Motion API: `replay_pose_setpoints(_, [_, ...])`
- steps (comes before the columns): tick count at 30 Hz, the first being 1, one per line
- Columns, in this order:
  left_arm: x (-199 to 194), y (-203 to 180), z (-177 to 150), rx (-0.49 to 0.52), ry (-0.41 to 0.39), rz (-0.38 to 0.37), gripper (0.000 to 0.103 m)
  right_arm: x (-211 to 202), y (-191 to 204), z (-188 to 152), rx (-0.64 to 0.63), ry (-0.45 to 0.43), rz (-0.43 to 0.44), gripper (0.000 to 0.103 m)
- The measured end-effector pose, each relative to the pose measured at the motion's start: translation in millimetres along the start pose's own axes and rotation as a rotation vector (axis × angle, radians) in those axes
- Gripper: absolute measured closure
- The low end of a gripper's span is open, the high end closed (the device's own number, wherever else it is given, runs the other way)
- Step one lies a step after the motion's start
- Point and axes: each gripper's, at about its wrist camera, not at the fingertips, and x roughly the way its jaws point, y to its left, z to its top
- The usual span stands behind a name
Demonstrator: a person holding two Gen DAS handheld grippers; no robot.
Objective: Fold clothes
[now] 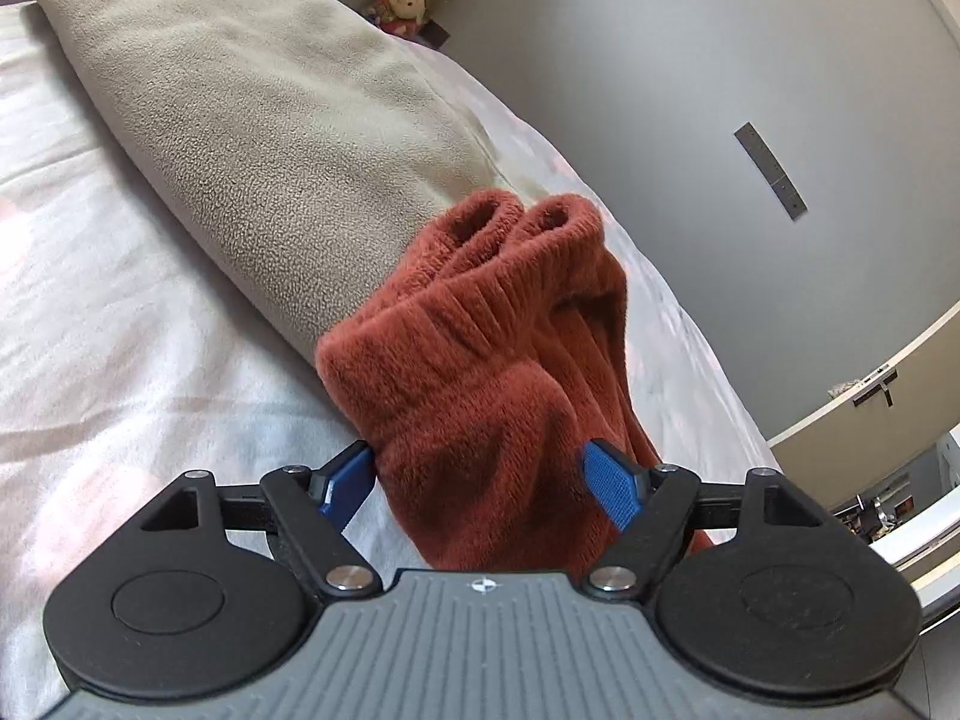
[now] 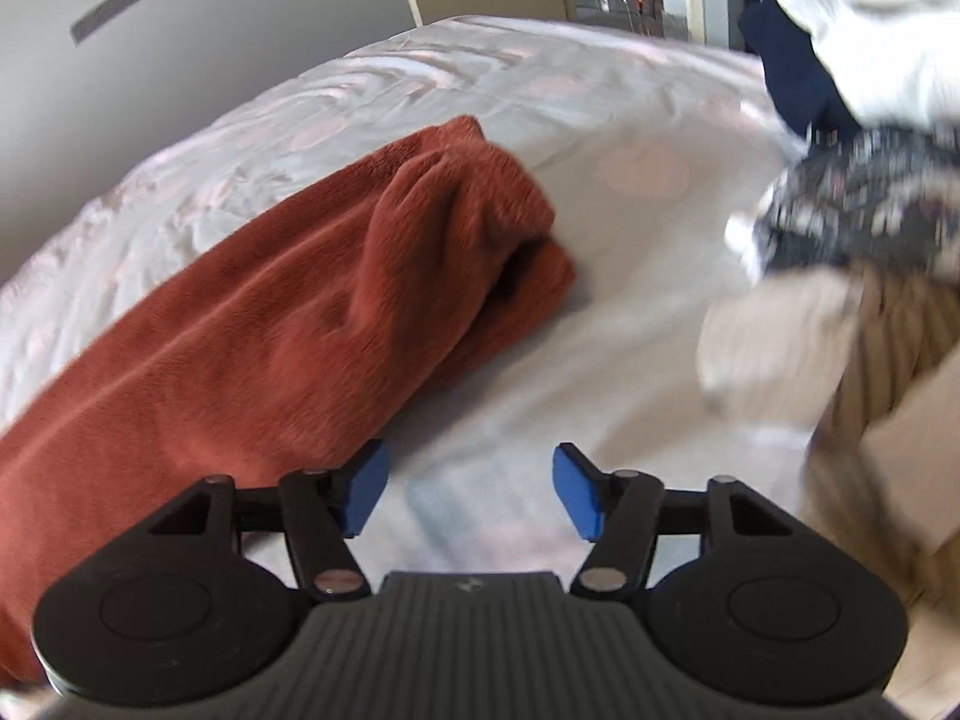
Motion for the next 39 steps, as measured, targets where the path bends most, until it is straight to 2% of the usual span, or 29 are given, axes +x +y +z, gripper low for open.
replay_pose_setpoints(4, [12.6, 5.5, -2.4, -0.022, -0.003, 0.011, 0.028, 4.8, -9.3, -8.8, 0.226, -0.005, 0.142, 0.024])
replay_pose_setpoints(7, [18.5, 10.0, -5.2, -0.037, 0.001, 0.01, 0.028, 8.5, -21.0, -1.7, 0.36, -0.04, 0.211, 0.022])
replay_pose_setpoints(10, [24.0, 15.7, -6.4, -0.047, -0.013, -0.005, 0.029, 16.1, -34.6, 8.7, 0.457, -0.066, 0.229, 0.019])
replay_pose_setpoints(12, [28.9, 18.7, -7.3, -0.048, -0.016, -0.005, 0.034, 22.8, -41.5, 14.1, 0.501, -0.083, 0.23, 0.019])
replay_pose_setpoints(17, [31.6, 15.8, -10.2, -0.001, -0.031, -0.003, 0.048, 45.2, -43.2, 24.7, 0.497, -0.118, 0.221, 0.02])
replay_pose_setpoints(18, [29.8, 15.2, -10.5, 0.008, -0.034, 0.0, 0.049, 48.0, -41.3, 26.7, 0.487, -0.127, 0.211, 0.022])
replay_pose_setpoints(19, [29.3, 15.2, -10.3, 0.01, -0.035, -0.001, 0.052, 45.7, -38.2, 29.4, 0.471, -0.129, 0.2, 0.029])
replay_pose_setpoints(20, [28.7, 15.2, -10.2, 0.013, -0.036, -0.001, 0.054, 43.4, -35.0, 32.0, 0.455, -0.132, 0.189, 0.044])
replay_pose_setpoints(23, [26.3, 14.0, -10.3, 0.022, -0.04, 0.005, 0.062, 36.7, -25.6, 39.8, 0.407, -0.138, 0.155, 0.07])
replay_pose_setpoints(26, [20.2, 8.7, -11.1, 0.054, -0.051, 0.024, 0.07, 29.9, -16.1, 47.7, 0.359, -0.145, 0.121, 0.08])
replay_pose_setpoints(33, [-4.5, -7.3, -9.2, 0.11, -0.072, 0.059, 0.082, 13.5, 5.5, 65.8, 0.248, -0.159, 0.042, 0.084])
replay_pose_setpoints(39, [-38.3, -25.1, -6.5, 0.171, -0.043, 0.079, 0.083, -31.1, 3.8, 70.7, 0.213, -0.178, 0.029, 0.084])
